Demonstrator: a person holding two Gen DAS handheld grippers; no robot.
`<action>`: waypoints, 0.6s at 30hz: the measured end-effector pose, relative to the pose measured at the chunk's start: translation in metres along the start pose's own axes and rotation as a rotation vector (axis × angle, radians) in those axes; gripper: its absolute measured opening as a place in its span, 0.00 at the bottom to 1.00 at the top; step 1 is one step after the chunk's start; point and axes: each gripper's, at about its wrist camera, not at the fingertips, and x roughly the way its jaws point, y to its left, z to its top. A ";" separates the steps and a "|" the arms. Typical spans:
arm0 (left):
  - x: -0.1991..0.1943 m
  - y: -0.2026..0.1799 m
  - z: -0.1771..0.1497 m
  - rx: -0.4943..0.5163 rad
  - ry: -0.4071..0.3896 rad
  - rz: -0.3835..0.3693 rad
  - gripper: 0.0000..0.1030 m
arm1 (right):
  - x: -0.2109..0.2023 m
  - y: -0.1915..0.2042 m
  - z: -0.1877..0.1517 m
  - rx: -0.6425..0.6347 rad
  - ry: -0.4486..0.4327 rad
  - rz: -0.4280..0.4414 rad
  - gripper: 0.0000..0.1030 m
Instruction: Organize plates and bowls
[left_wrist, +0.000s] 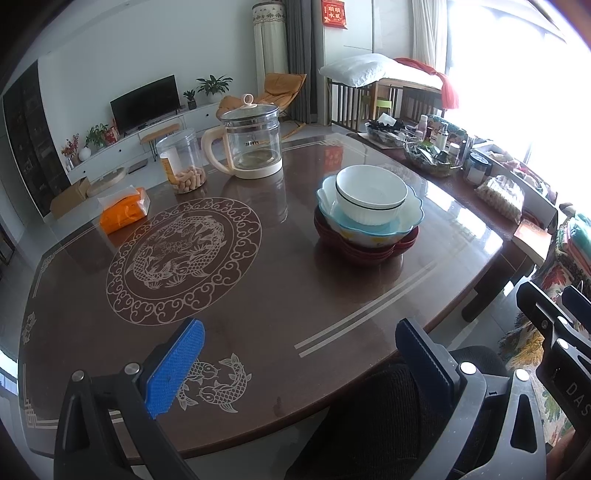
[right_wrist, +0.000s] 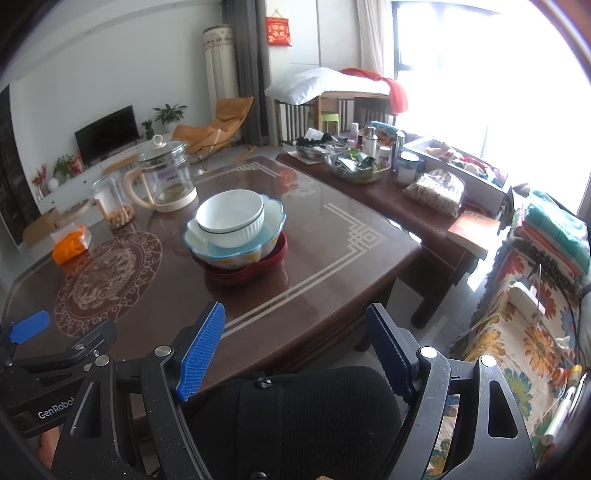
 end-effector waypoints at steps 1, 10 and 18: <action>0.000 0.000 0.000 0.002 -0.001 -0.002 1.00 | 0.000 0.000 0.000 0.000 -0.001 0.000 0.79; 0.000 -0.001 -0.001 0.005 -0.002 -0.003 1.00 | -0.001 -0.001 0.001 0.002 -0.001 -0.003 0.79; 0.000 -0.002 -0.001 0.005 -0.002 -0.003 1.00 | -0.001 -0.001 0.000 0.002 -0.001 -0.003 0.79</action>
